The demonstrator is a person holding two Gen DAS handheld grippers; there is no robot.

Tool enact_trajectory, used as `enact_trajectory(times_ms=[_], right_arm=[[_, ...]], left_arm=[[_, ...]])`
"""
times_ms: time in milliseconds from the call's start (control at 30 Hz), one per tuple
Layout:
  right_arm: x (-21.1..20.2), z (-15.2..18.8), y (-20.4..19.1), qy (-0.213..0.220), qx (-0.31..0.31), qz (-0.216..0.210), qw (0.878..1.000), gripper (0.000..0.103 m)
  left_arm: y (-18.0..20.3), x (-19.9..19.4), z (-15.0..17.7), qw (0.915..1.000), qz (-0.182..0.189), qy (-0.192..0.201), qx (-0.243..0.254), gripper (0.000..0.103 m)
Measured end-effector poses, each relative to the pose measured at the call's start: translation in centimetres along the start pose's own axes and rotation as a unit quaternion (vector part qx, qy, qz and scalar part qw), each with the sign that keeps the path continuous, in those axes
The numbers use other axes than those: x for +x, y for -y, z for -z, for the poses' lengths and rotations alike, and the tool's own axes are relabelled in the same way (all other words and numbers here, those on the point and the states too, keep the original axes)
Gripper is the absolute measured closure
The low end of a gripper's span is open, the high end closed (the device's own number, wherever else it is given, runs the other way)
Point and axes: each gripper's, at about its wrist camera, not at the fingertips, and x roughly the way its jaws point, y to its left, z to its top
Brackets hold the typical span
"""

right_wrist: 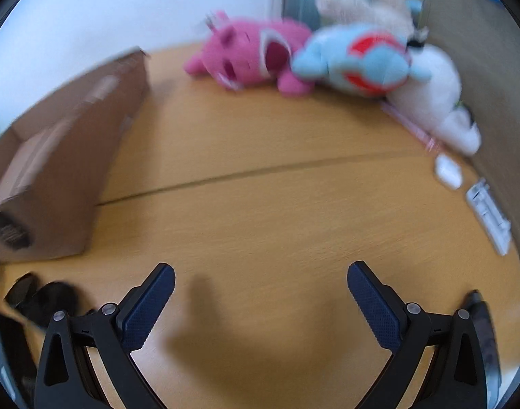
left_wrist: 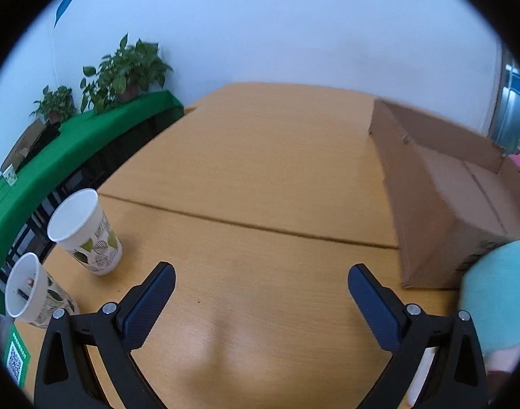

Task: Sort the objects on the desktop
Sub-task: 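Close both tools on the pink-and-teal pig plush from opposite sides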

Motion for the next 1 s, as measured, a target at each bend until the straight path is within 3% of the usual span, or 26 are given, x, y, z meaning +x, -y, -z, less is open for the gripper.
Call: enact_trajectory(times_ms=[167, 233, 367, 467, 500, 567, 667, 767, 833, 900, 1000], right_arm=[[-11.8, 1.4, -4.1, 0.133, -0.078, -0.042, 0.987, 0.000], [-14.6, 1.4, -6.1, 0.154, -0.089, -0.075, 0.981, 0.000], [-17.1, 2.5, -10.5, 0.159, -0.116, -0.161, 0.967, 0.000], [-16.4, 3.1, -14.2, 0.134, -0.134, -0.187, 0.964, 0.000], [-15.6, 3.1, -15.5, 0.117, -0.133, -0.213, 0.961, 0.000], [-14.5, 2.9, -17.9, 0.079, -0.129, -0.279, 0.948, 0.000], [-14.3, 3.9, -22.6, 0.055, -0.151, -0.314, 0.936, 0.000], [-12.9, 4.7, -26.6, 0.015, -0.176, -0.338, 0.924, 0.000], [-11.8, 5.3, -28.5, -0.004, -0.190, -0.337, 0.922, 0.000], [-10.4, 5.6, -29.8, -0.014, -0.204, -0.307, 0.930, 0.000], [-9.1, 5.5, -30.5, -0.033, -0.202, -0.305, 0.930, 0.000]], left_arm=[[3.7, -8.4, -0.8, 0.9925, 0.091, 0.080, 0.014, 0.001], [5.5, -10.0, -0.8, 0.9880, 0.121, 0.095, 0.018, 0.001], [8.8, -11.0, -0.8, 0.9806, 0.179, 0.073, 0.033, 0.001], [11.1, -10.0, -0.2, 0.9776, 0.191, 0.062, 0.064, 0.001], [11.4, -9.2, -0.1, 0.9771, 0.194, 0.050, 0.072, 0.001], [12.1, -7.0, 0.1, 0.9751, 0.205, 0.012, 0.084, 0.001], [12.6, -4.4, 1.5, 0.9755, 0.198, -0.044, 0.085, 0.001], [12.2, -3.6, 2.6, 0.9639, 0.249, -0.063, 0.071, 0.001], [12.8, -3.0, 3.2, 0.9623, 0.245, -0.081, 0.085, 0.001], [13.3, -2.5, 3.8, 0.9598, 0.245, -0.094, 0.100, 0.001], [13.0, -2.1, 4.1, 0.9561, 0.260, -0.100, 0.090, 0.001]])
